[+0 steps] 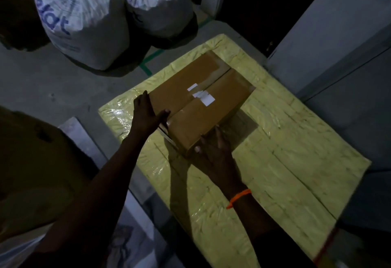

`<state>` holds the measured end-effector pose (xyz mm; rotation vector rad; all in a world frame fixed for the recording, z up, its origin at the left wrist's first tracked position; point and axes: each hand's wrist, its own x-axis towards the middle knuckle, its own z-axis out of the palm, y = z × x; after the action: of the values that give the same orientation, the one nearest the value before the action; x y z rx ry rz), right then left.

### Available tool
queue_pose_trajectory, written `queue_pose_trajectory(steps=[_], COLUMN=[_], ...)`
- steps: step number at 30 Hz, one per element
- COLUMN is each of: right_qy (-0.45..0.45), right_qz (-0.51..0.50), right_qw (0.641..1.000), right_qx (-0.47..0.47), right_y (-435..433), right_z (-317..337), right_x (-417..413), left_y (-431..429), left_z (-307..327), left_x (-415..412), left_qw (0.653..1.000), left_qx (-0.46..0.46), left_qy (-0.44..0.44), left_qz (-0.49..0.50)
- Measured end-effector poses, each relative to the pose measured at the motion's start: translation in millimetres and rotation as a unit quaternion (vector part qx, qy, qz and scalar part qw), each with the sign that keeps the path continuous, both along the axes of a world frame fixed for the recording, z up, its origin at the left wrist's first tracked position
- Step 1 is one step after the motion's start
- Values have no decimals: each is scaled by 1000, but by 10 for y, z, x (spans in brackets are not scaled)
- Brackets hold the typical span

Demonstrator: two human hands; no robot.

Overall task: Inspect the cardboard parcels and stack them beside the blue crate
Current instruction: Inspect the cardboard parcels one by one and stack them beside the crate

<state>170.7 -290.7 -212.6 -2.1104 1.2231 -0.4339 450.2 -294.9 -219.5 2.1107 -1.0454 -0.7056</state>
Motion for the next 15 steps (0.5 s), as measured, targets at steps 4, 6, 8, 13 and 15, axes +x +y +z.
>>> queue_pose_trajectory(steps=[4,6,8,13,15], right_qy=[-50,-39,-26,-2,-24], right_qz=[-49,-114,-175,-137,-136], right_qw=[998,992,984,984,986], right_qx=[9,-33,-19,111,95], right_y=[-393,-909,-1572,-2393,-2288], right_z=[74,105,162,198,167], right_x=[95,85,50,-157,-312], left_y=[-59,-38,-11,125,271], left_z=[35,-61,-168,-149,-107], left_x=[-3,36,47,-449,-752], left_qw=[999,996,992,972,964], left_qx=[6,-5,-8,-71,-85], left_qy=[49,76,105,148,152], left_qz=[16,35,65,169,200])
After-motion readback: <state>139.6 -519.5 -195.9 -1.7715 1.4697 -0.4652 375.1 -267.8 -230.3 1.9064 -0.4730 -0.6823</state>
